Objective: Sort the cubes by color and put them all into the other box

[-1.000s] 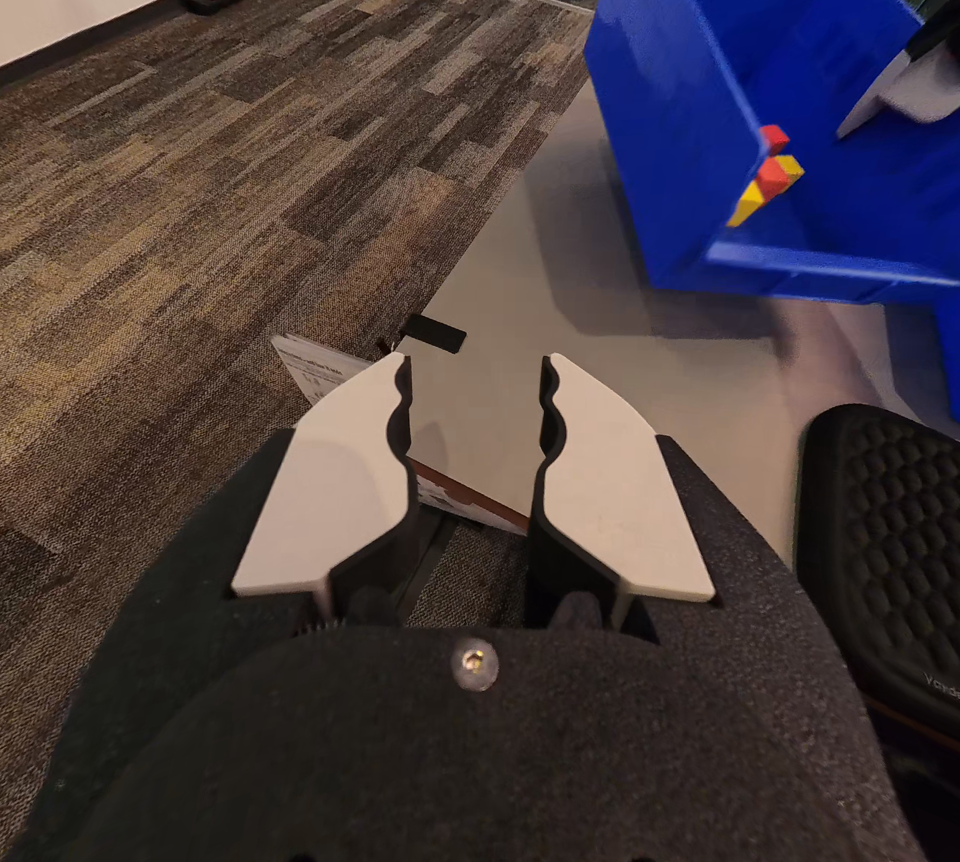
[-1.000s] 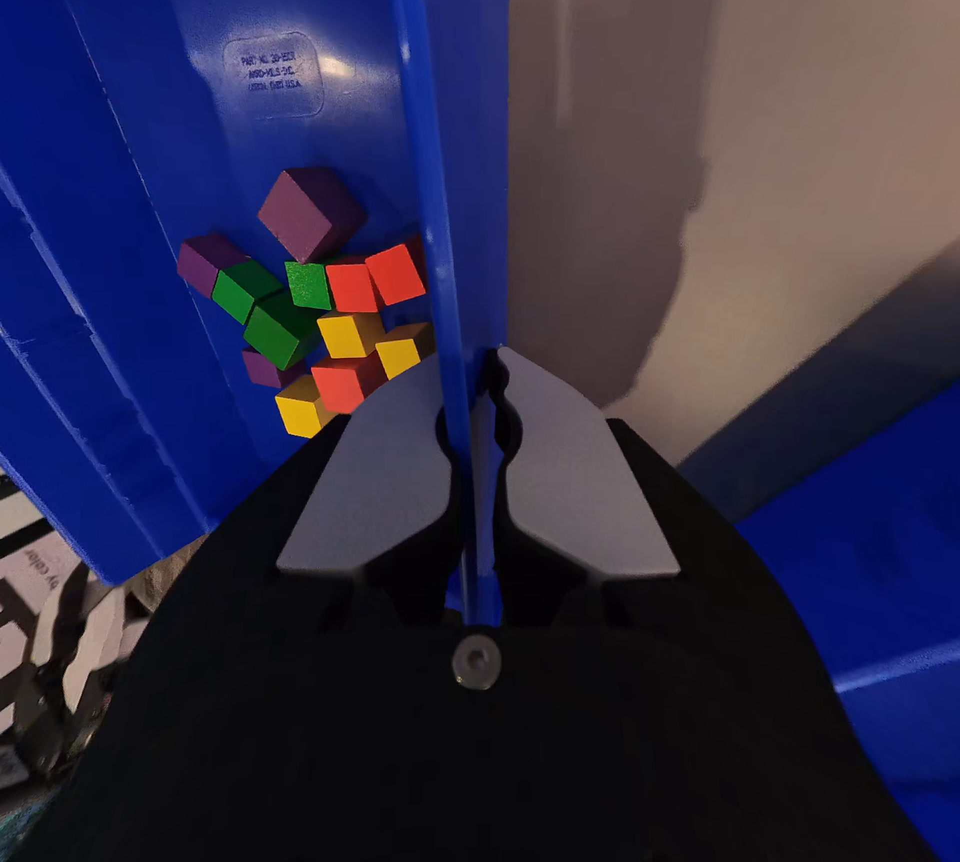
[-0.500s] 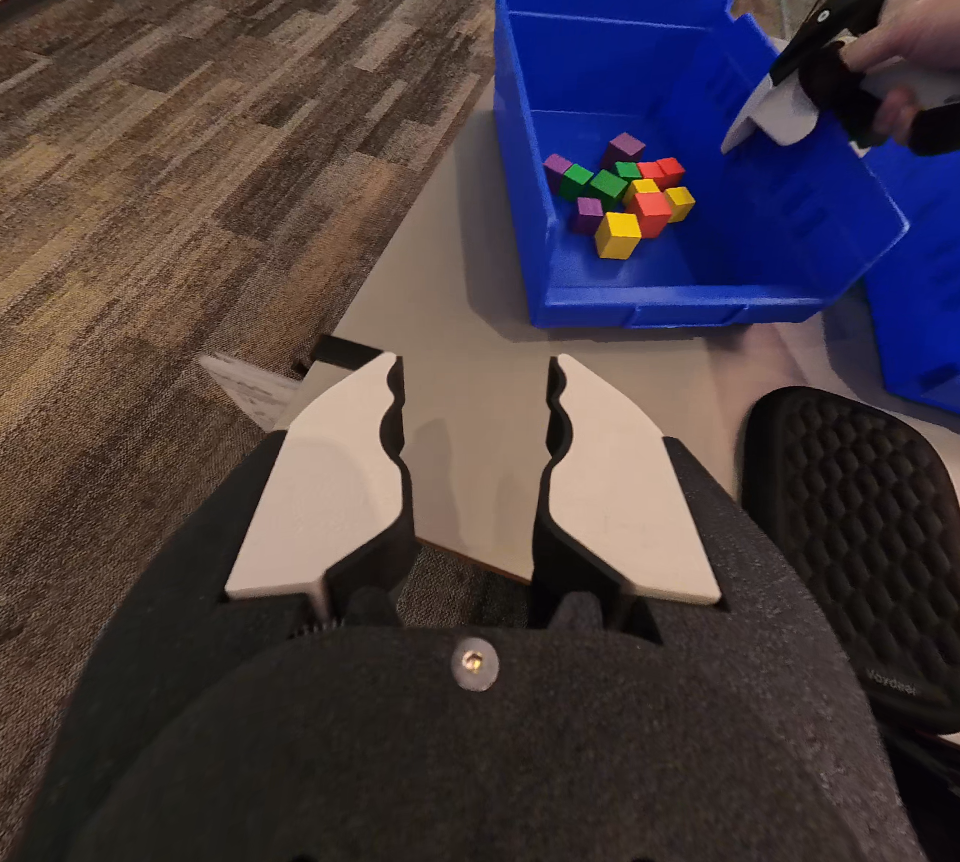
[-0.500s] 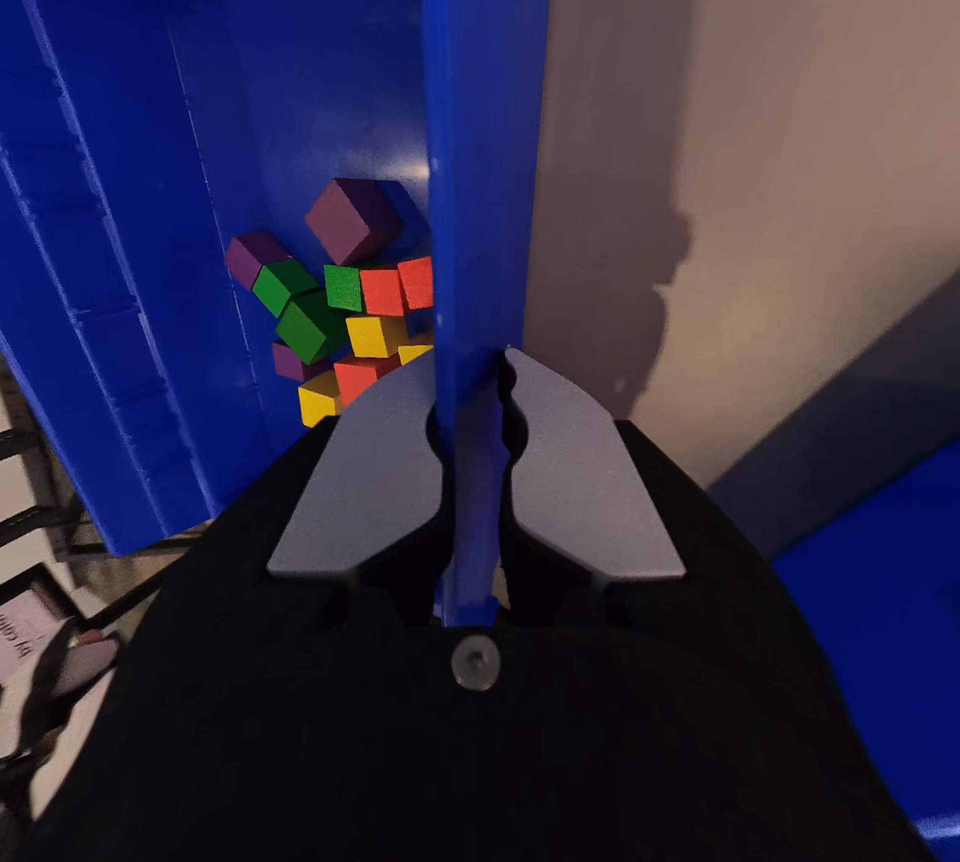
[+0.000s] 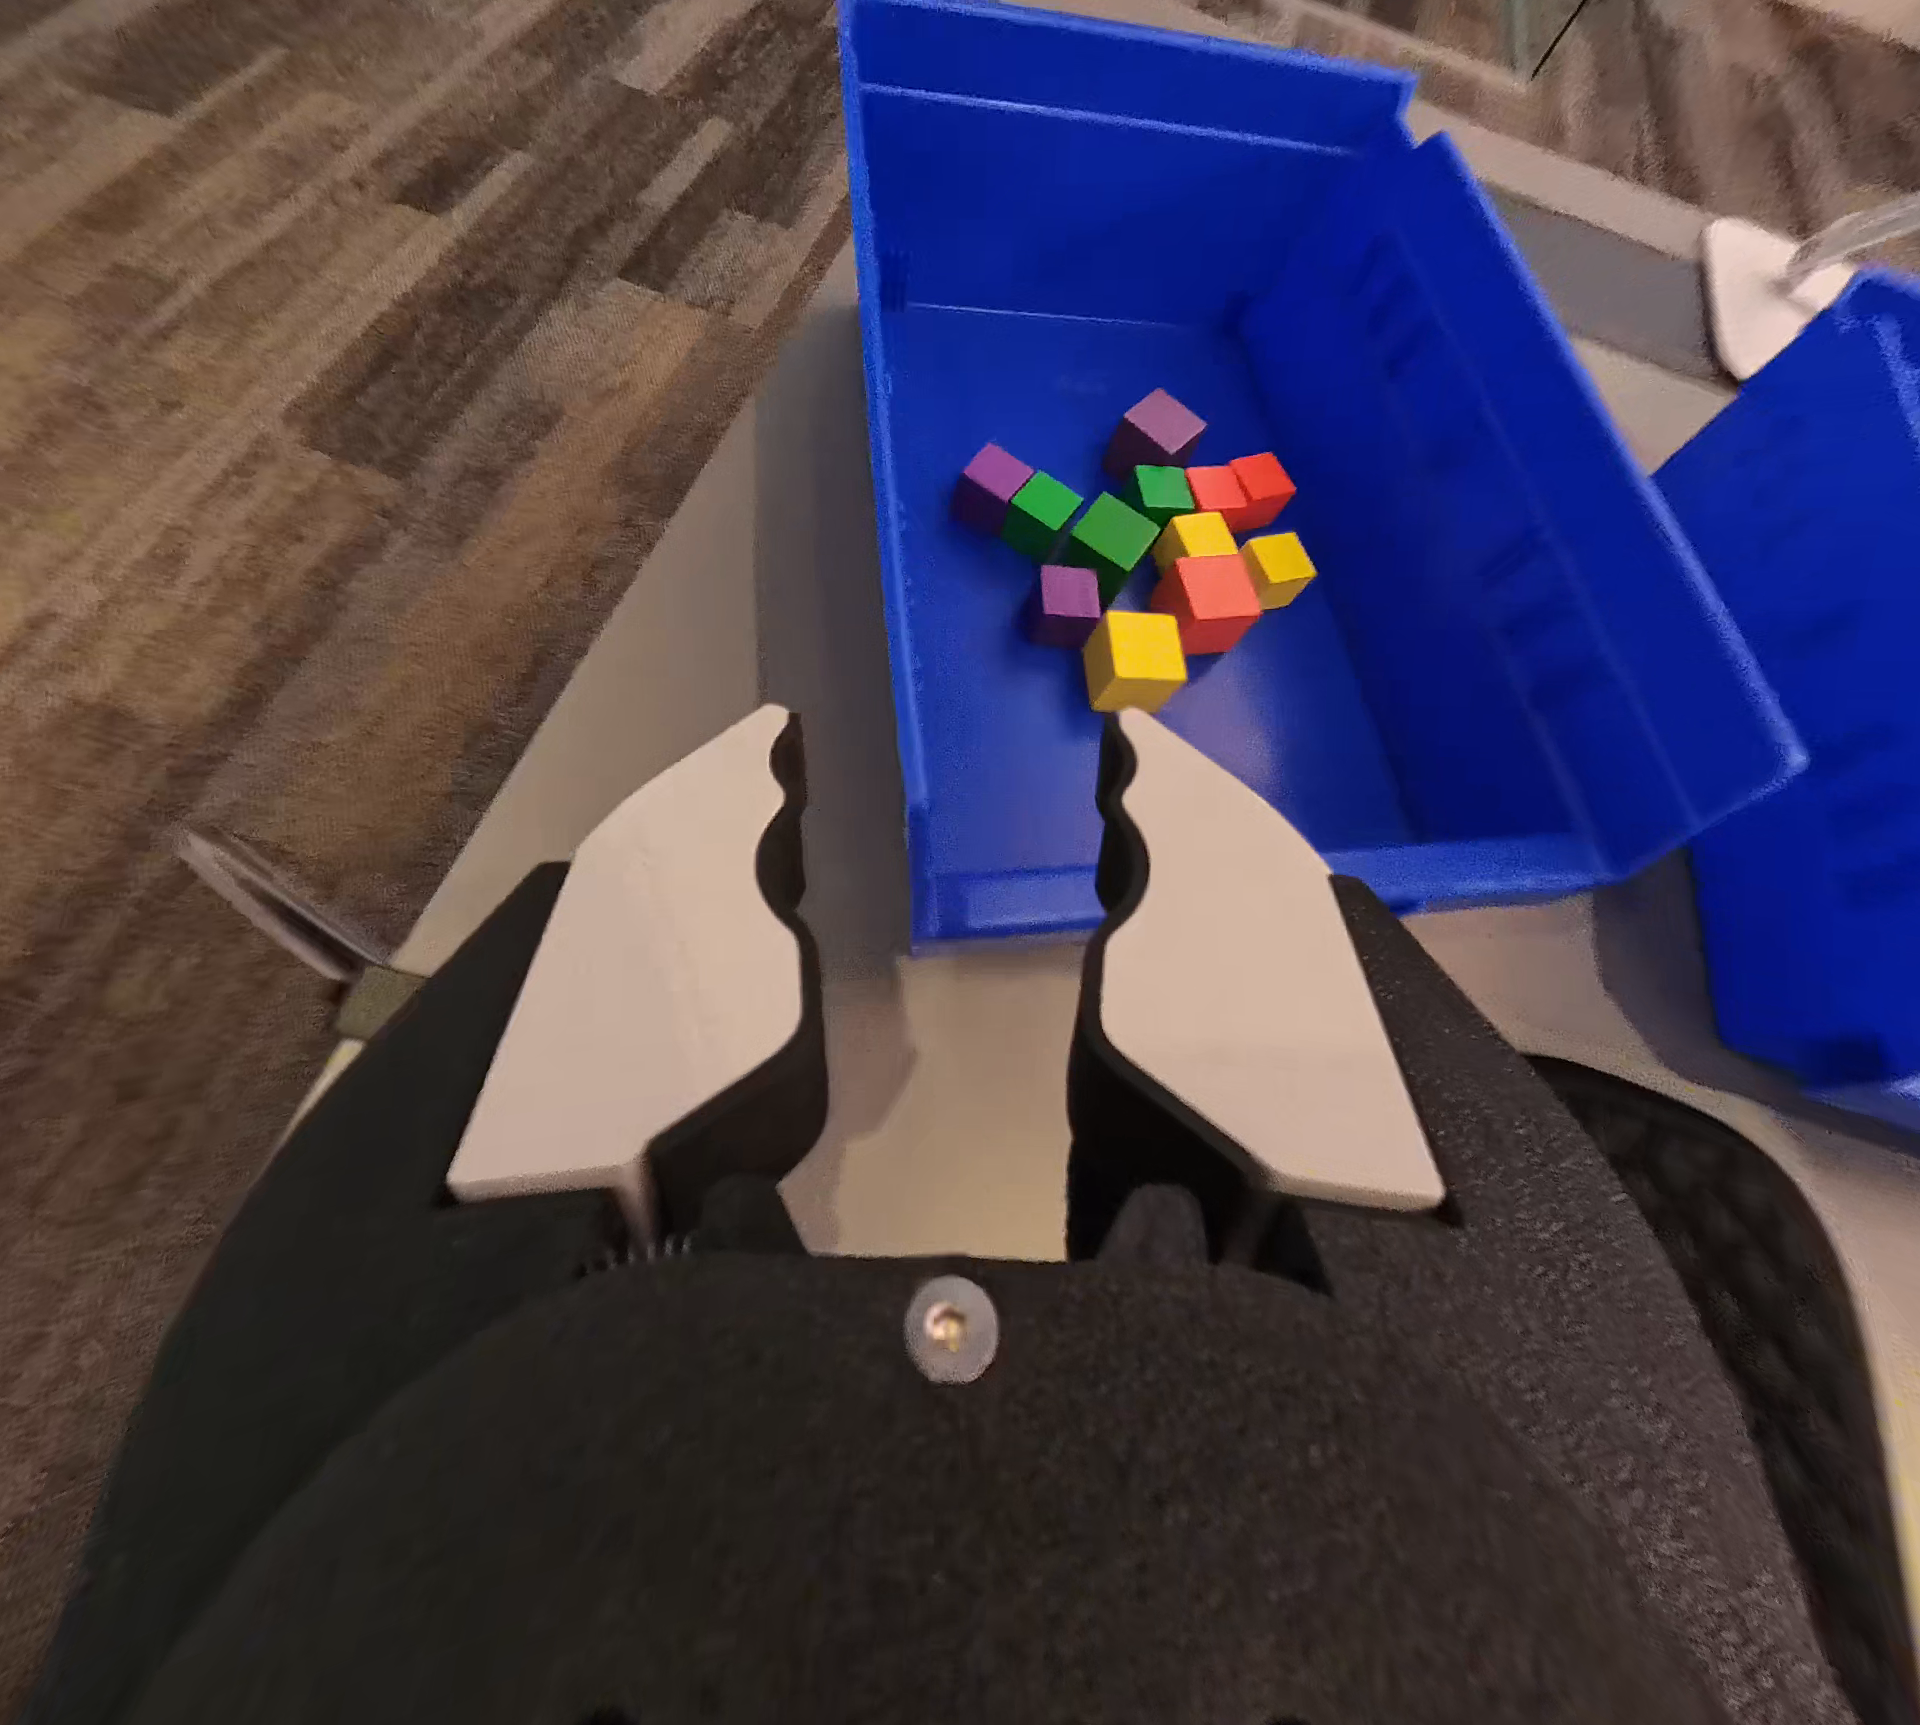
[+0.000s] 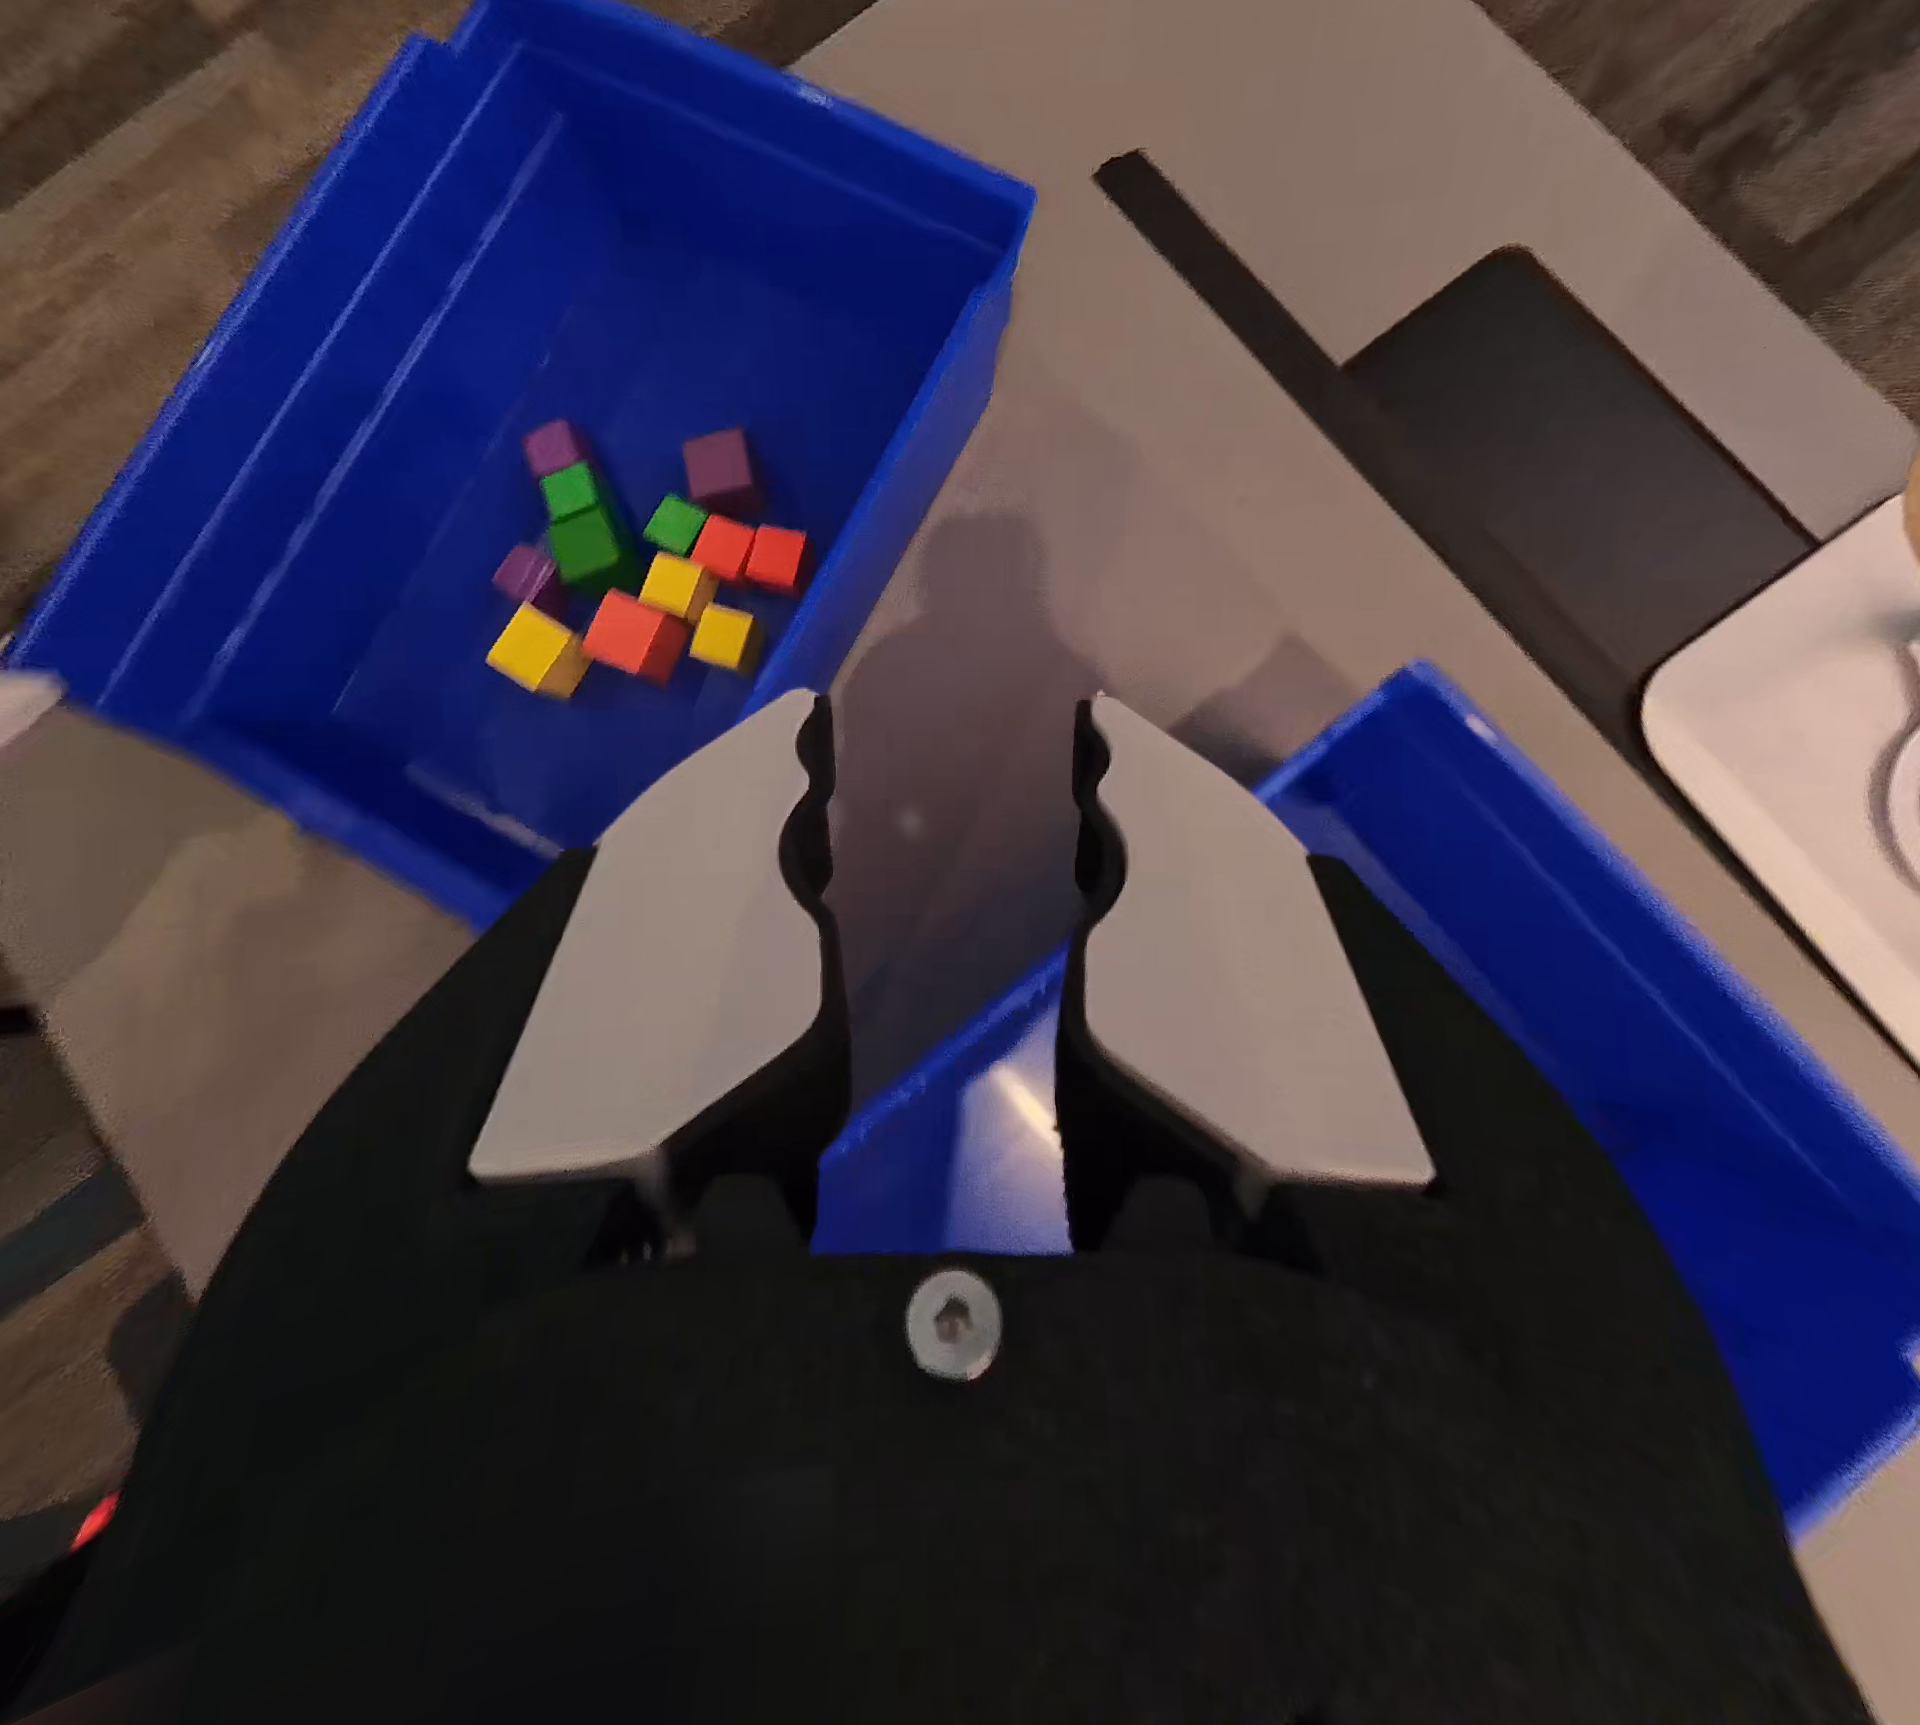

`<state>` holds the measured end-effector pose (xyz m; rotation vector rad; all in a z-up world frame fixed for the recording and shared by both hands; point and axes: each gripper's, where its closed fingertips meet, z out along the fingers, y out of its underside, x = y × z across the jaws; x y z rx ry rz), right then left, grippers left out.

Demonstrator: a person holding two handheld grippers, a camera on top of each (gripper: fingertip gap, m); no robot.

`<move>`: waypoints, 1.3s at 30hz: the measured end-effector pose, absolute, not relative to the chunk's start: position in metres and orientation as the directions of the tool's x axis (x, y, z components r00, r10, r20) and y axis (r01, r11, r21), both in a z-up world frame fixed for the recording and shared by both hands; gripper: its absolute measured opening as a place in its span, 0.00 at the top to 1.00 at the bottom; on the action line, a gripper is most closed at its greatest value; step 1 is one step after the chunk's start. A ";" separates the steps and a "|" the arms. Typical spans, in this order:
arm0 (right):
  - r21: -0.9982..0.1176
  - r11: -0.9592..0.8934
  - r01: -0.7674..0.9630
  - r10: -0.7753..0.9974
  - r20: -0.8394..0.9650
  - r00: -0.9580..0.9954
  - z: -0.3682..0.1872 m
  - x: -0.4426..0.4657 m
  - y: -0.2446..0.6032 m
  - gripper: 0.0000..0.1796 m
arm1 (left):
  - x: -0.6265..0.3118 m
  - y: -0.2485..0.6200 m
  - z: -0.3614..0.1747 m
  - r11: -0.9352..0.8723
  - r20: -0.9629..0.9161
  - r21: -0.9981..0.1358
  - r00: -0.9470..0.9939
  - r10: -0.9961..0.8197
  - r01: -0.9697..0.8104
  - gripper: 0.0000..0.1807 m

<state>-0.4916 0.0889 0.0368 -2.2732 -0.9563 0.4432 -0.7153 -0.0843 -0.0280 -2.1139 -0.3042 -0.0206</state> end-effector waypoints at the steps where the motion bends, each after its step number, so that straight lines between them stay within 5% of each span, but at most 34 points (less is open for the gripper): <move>1: -0.672 -0.534 0.513 0.742 -0.081 0.666 0.039 -0.480 0.079 0.76 | -0.717 -0.079 -0.032 -0.539 0.082 -0.821 0.972 0.220 0.191 0.70; 6: -0.748 -0.454 0.485 0.776 -0.064 0.628 0.046 -0.416 0.038 0.77 | -0.728 -0.060 -0.059 -0.722 -0.178 -0.690 0.957 0.230 0.046 0.67; 10: -0.753 -0.438 0.490 0.784 -0.053 0.619 0.044 -0.366 0.009 0.77 | -0.739 -0.050 -0.074 -0.799 -0.325 -0.598 0.931 0.165 -0.067 0.87; 22: -0.757 -0.437 0.486 0.651 0.108 0.752 0.036 -0.236 -0.002 0.80 | -0.783 -0.015 -0.075 -0.763 -0.359 -0.505 0.902 -0.239 -0.403 0.88; 32: -0.695 -0.588 0.414 0.556 0.024 0.831 -0.001 -0.200 0.010 0.77 | -0.806 -0.010 -0.075 -0.763 -0.365 -0.519 0.907 -0.211 -0.386 0.87; 34: -0.685 -0.632 0.364 0.506 -0.009 0.862 -0.008 -0.197 0.015 0.74 | -0.809 -0.008 -0.072 -0.755 -0.397 -0.521 0.896 -0.199 -0.398 0.84; 39: -0.578 -0.775 0.254 0.391 -0.124 0.912 -0.036 -0.202 0.025 0.57 | -0.813 -0.011 -0.048 -0.722 -0.405 -0.595 0.908 -0.109 -0.352 0.60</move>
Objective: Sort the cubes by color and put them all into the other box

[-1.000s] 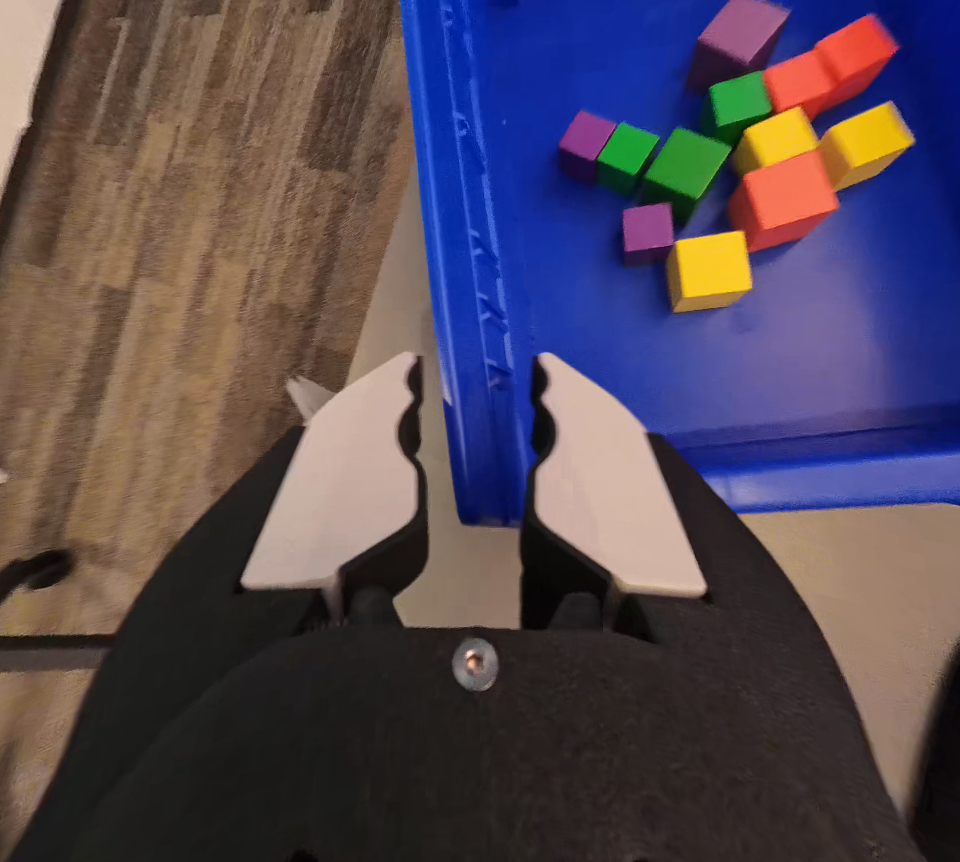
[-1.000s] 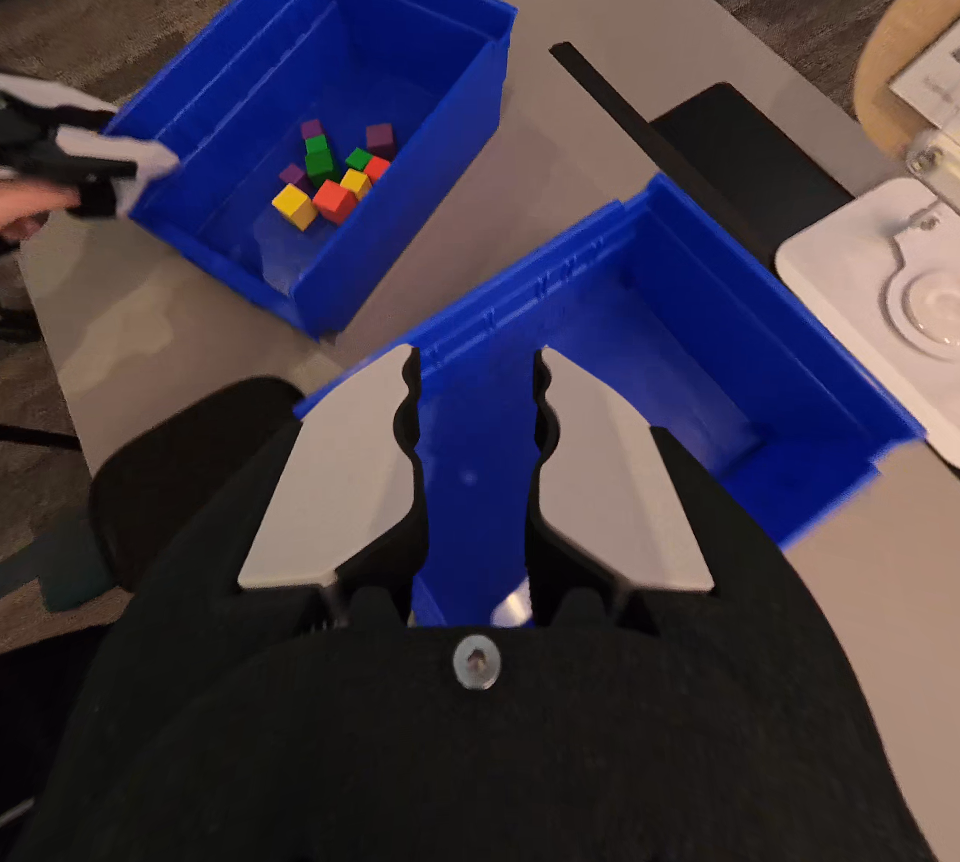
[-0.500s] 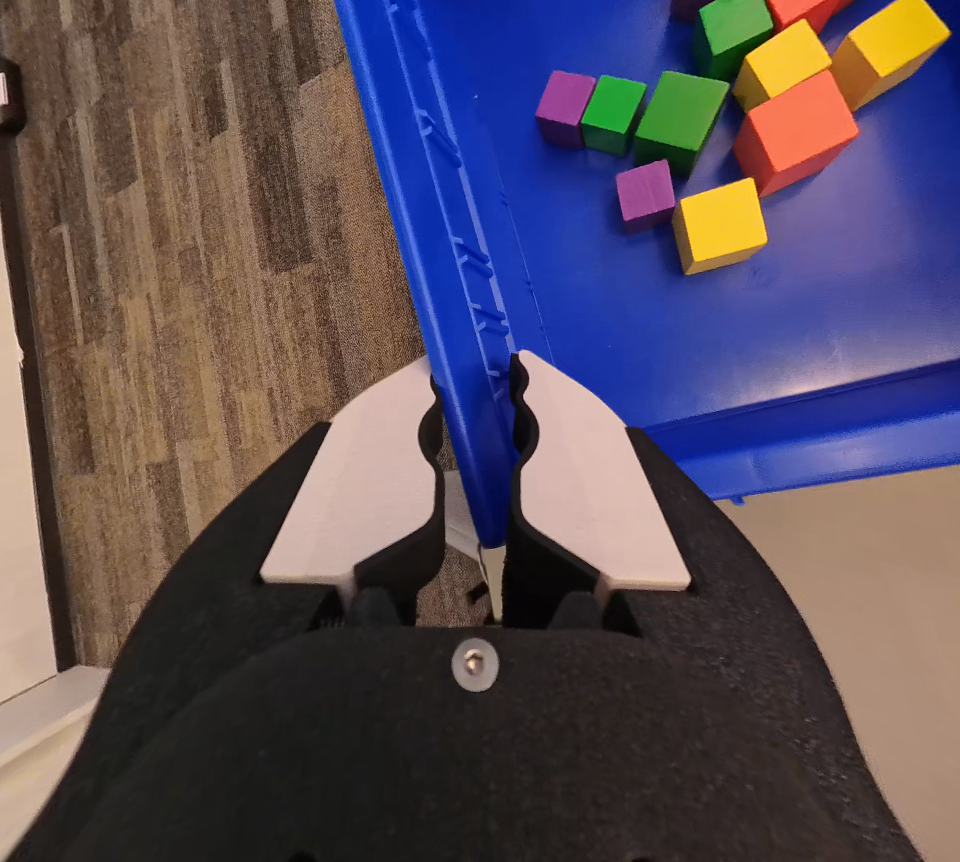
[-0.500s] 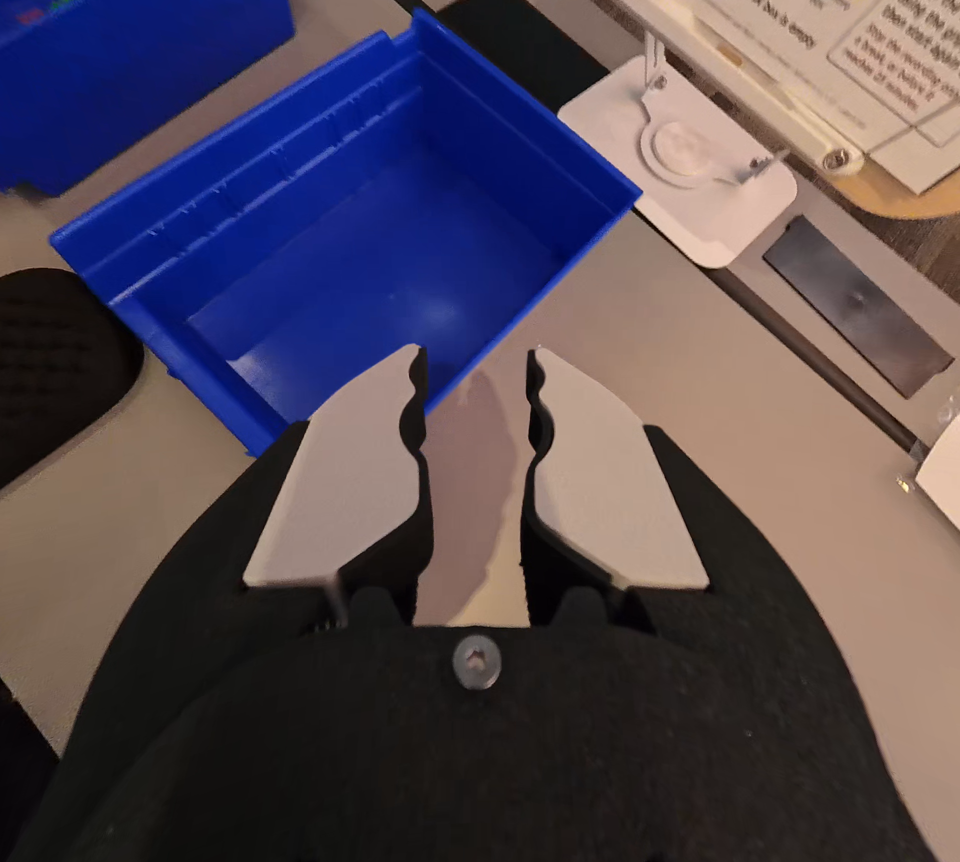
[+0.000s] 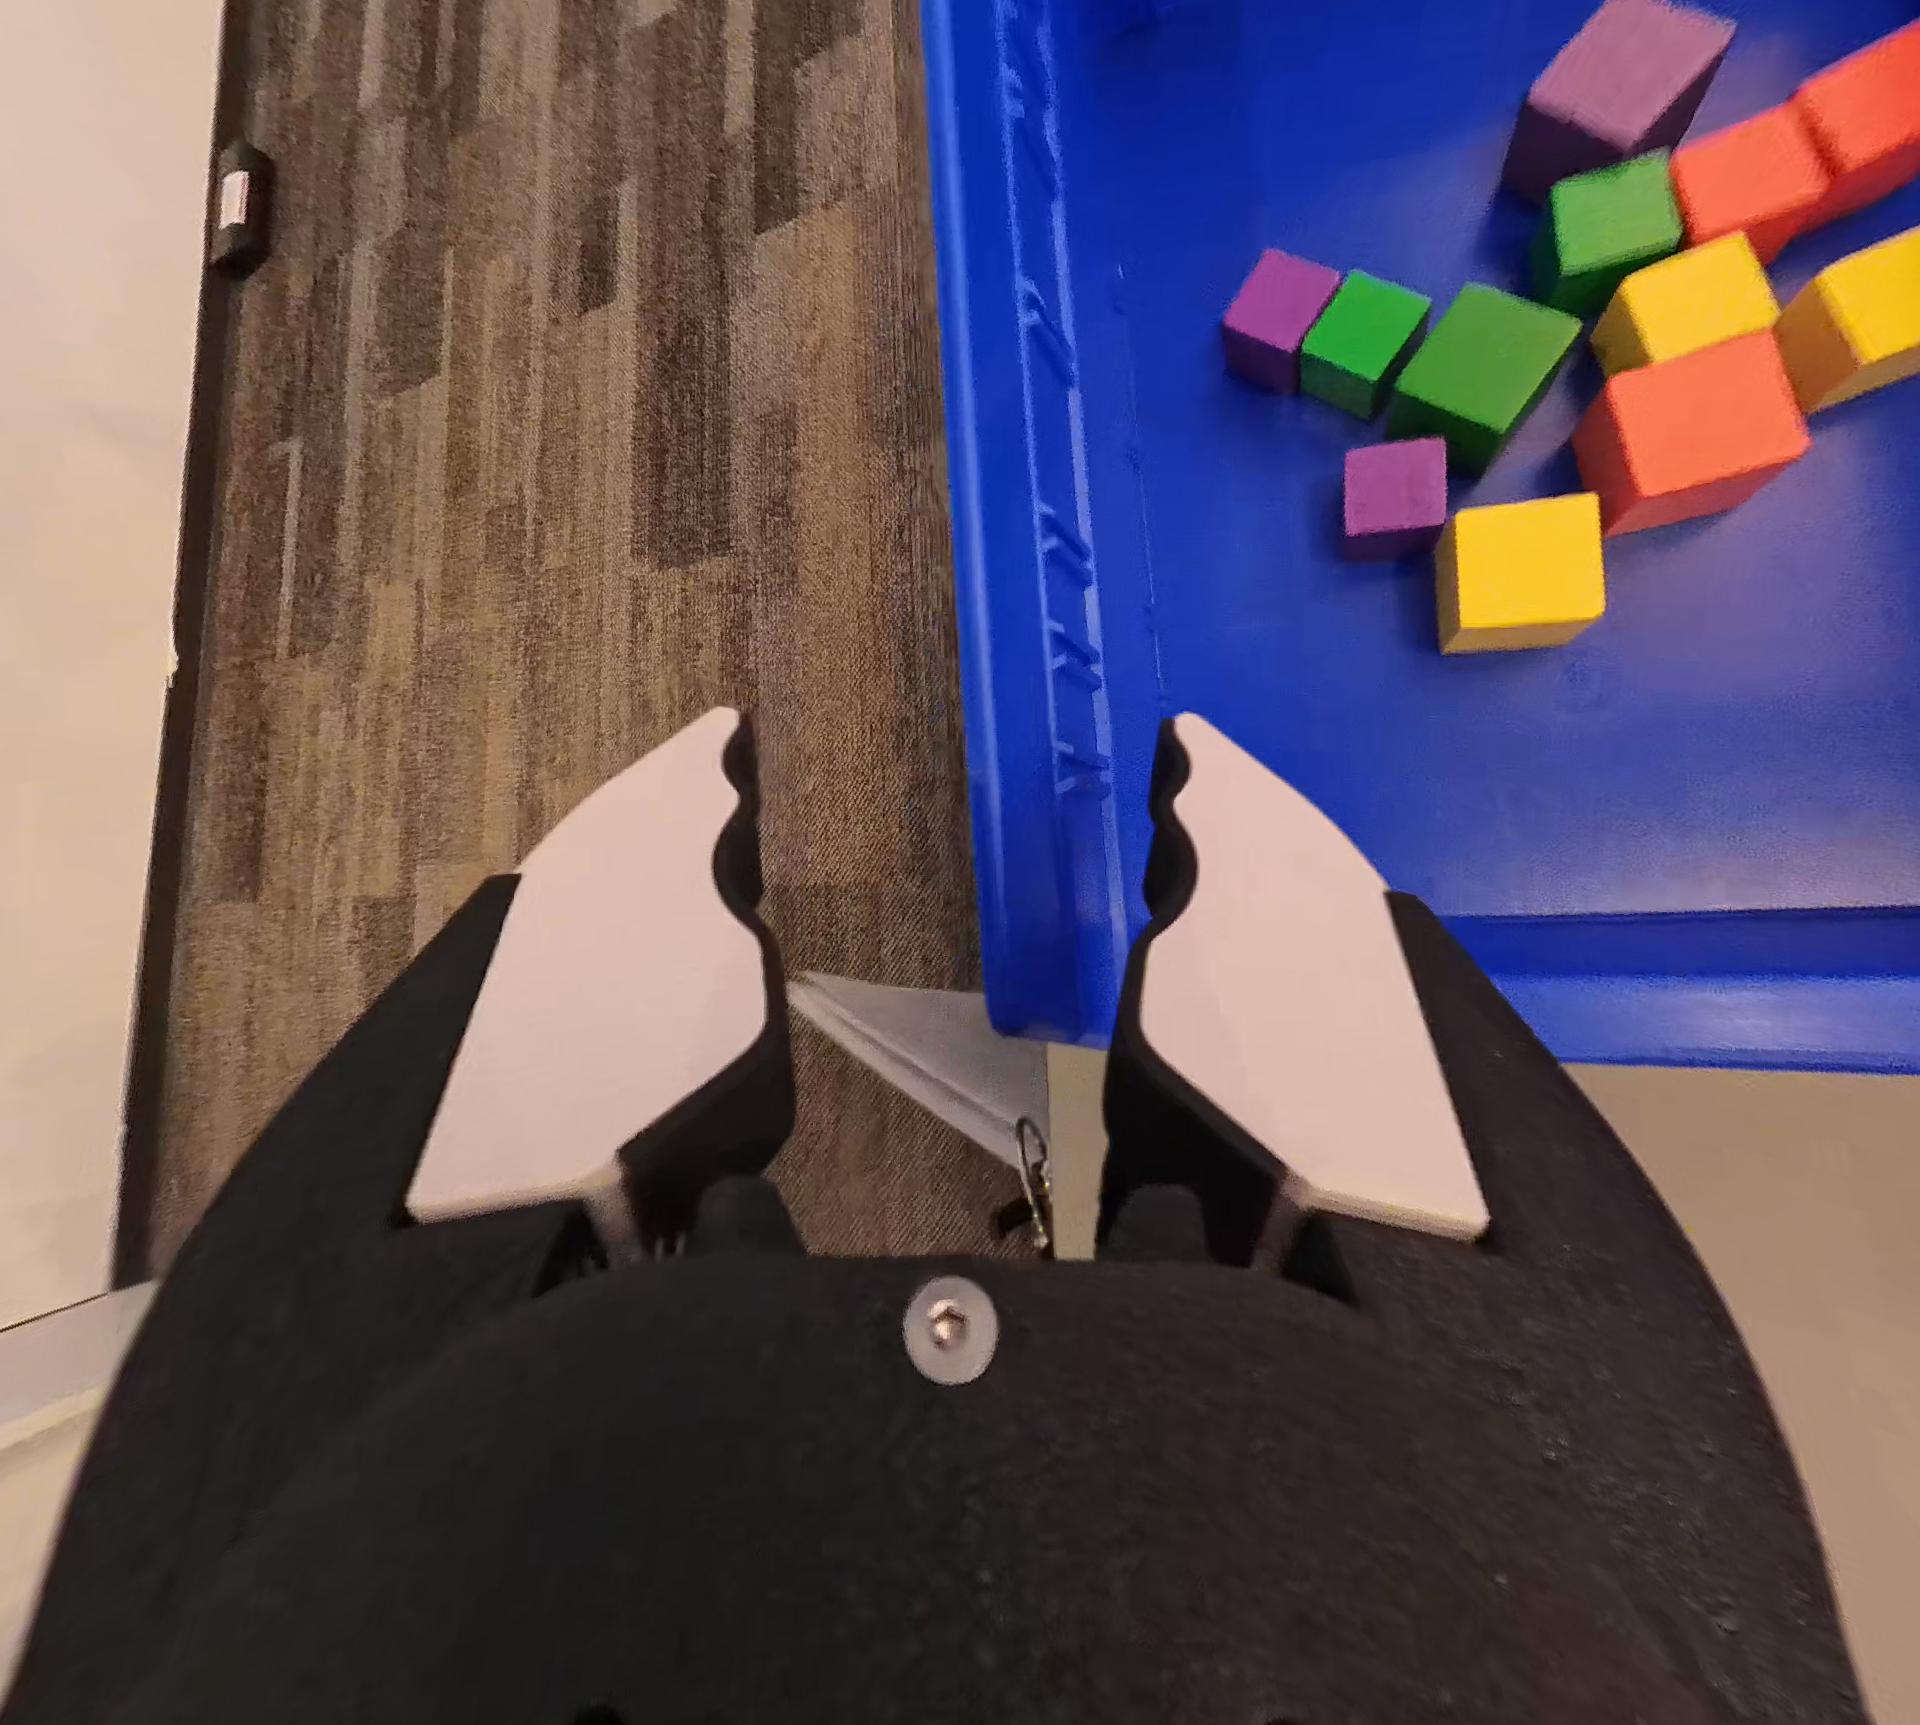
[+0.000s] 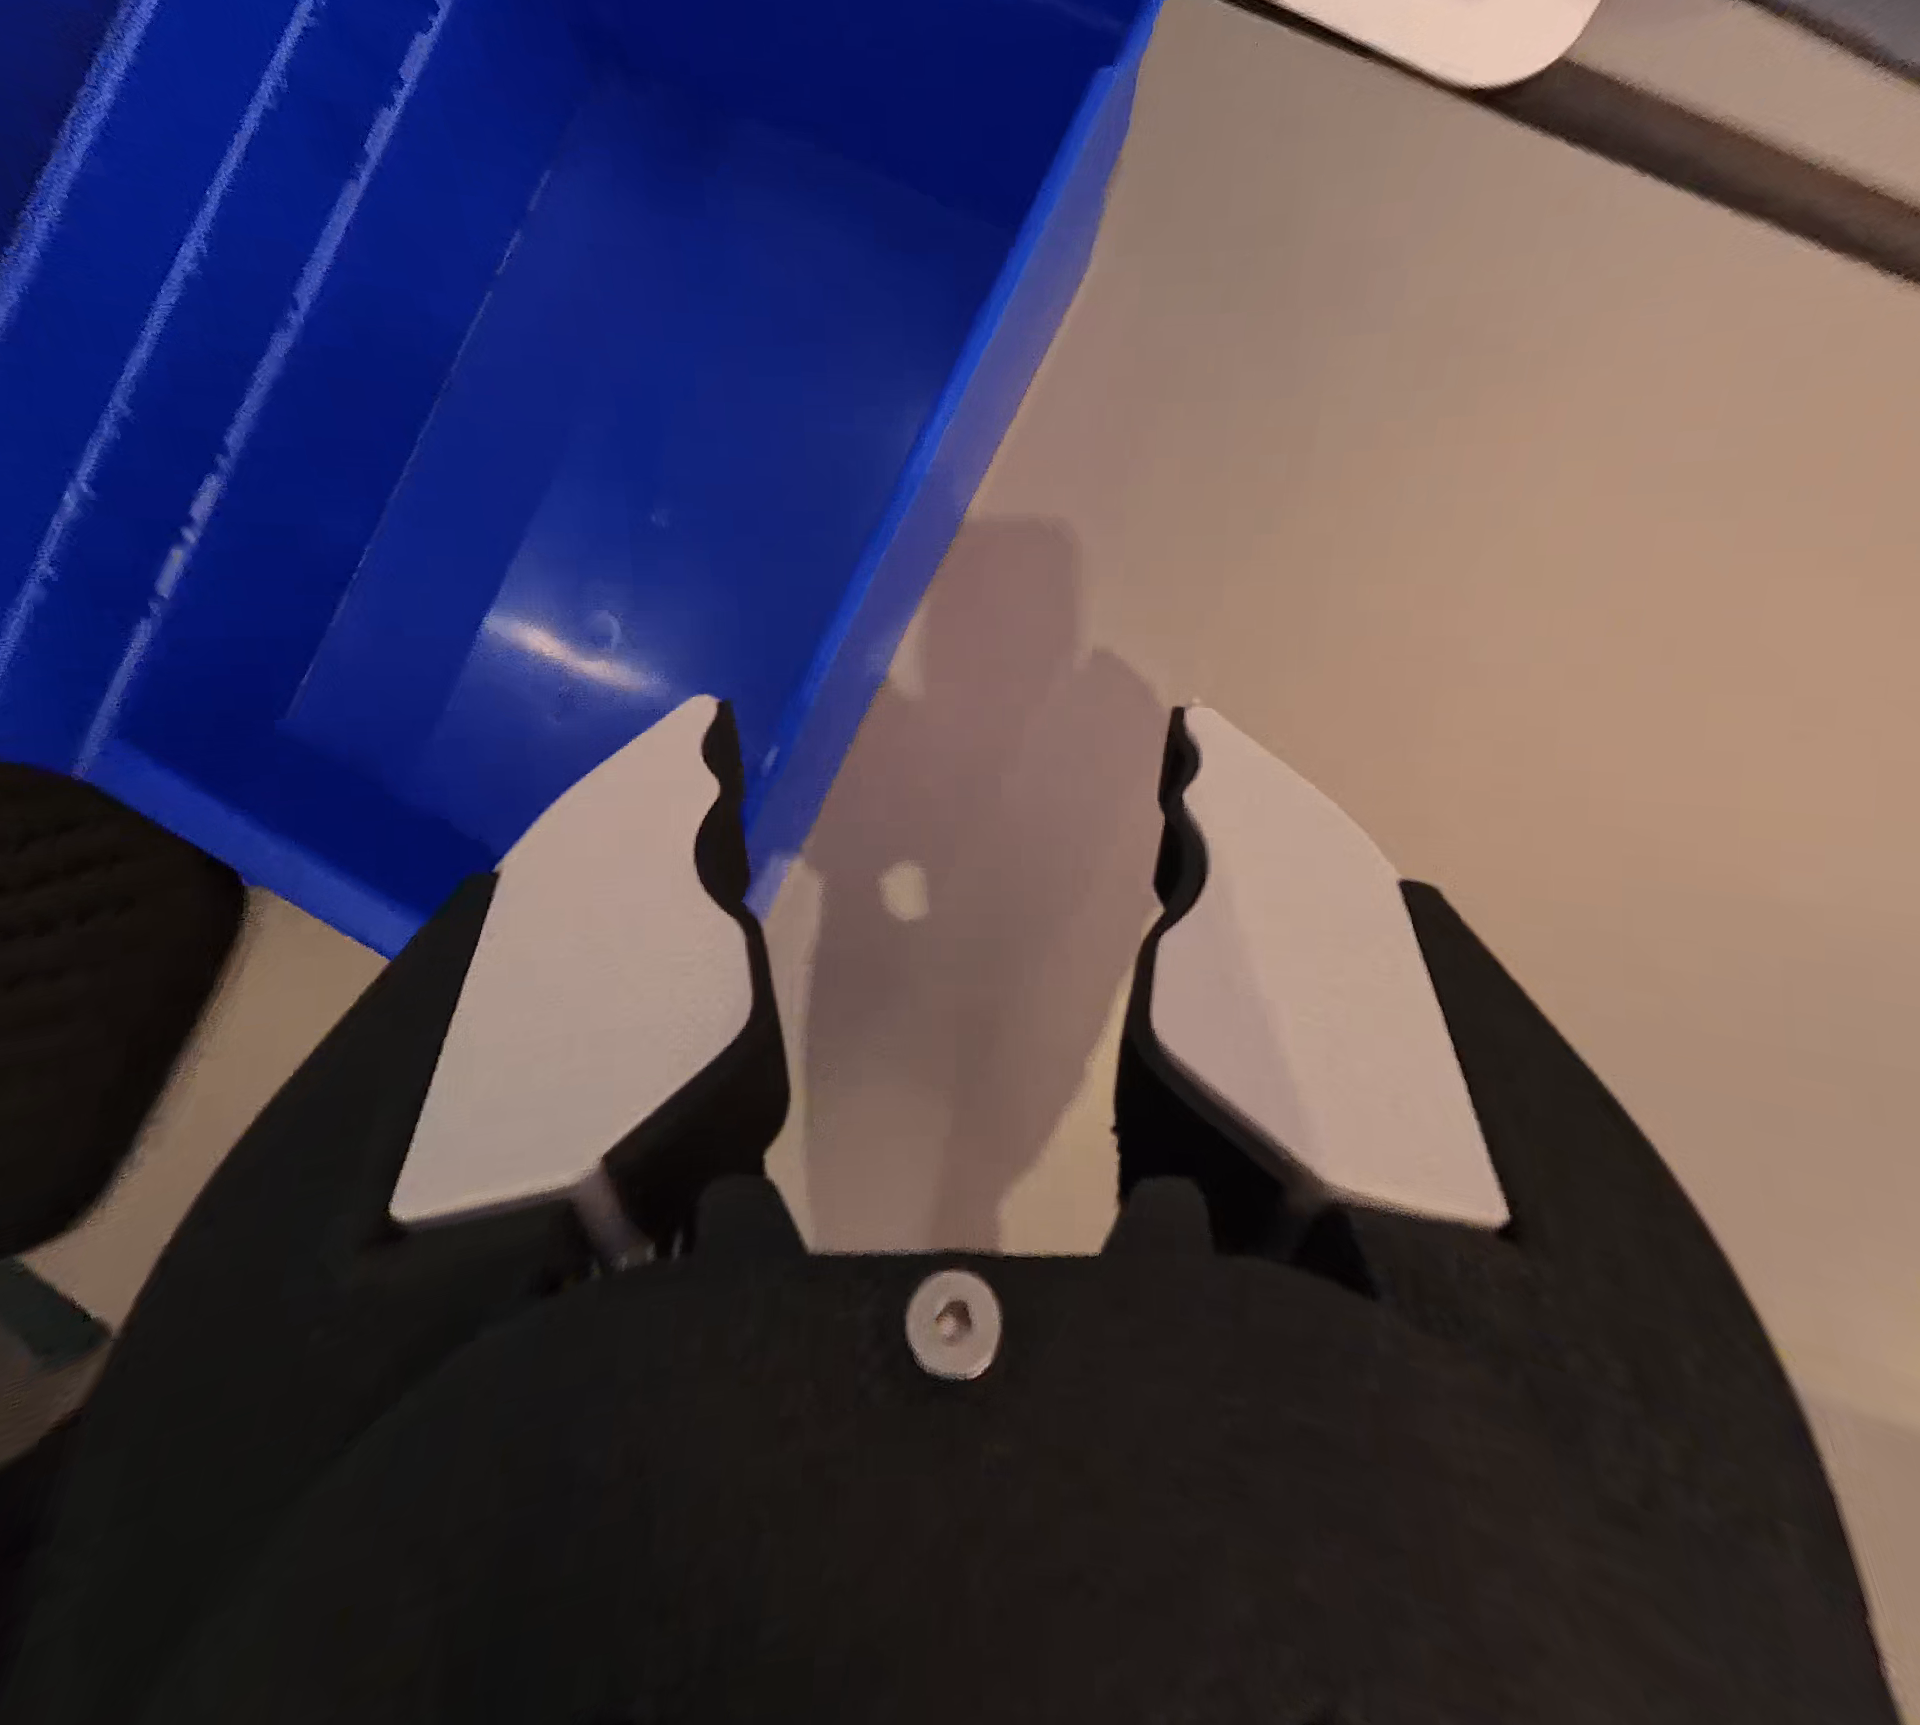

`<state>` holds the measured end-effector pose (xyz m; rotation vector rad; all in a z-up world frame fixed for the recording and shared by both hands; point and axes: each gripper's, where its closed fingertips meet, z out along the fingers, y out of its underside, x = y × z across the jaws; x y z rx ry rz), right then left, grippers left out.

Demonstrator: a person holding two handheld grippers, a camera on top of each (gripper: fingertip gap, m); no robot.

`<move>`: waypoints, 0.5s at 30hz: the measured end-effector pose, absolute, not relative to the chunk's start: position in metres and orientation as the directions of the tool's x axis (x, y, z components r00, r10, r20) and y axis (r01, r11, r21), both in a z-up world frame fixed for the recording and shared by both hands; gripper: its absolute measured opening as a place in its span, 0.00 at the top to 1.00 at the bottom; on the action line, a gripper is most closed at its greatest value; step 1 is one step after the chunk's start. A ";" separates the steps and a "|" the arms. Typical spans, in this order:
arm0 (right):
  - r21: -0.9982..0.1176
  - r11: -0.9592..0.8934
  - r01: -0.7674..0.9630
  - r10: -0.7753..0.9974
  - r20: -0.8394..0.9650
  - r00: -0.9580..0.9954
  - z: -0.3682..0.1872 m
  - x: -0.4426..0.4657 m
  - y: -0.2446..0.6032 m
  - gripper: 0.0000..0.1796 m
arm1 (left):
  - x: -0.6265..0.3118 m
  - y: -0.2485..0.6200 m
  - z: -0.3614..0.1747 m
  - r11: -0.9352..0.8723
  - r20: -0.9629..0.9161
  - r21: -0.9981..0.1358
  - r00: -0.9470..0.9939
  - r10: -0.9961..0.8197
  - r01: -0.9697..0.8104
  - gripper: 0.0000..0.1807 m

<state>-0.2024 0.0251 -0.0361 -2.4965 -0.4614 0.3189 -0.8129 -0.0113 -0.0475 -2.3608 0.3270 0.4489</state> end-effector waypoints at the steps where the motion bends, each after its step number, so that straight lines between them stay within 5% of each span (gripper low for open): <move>1: -0.572 -0.790 0.223 0.374 -0.159 0.914 -0.039 -0.209 0.029 0.57 | -0.812 -0.012 -0.038 -0.704 -0.392 -0.628 0.916 -0.084 -0.333 0.59; 6: -0.461 -0.869 0.183 0.306 -0.207 0.929 -0.066 -0.240 0.044 0.57 | -0.799 -0.025 0.013 -0.586 -0.346 -0.766 0.938 0.029 -0.264 0.60; 10: -0.279 -0.931 0.234 0.273 -0.110 0.956 -0.102 -0.242 0.047 0.92 | -0.761 -0.049 0.029 -0.559 -0.282 -0.806 0.957 0.071 -0.195 0.62; 15: -0.175 -0.957 0.231 0.250 -0.095 0.963 -0.114 -0.239 0.044 0.94 | -0.683 -0.069 0.029 -0.464 -0.105 -0.881 0.994 0.006 -0.090 0.66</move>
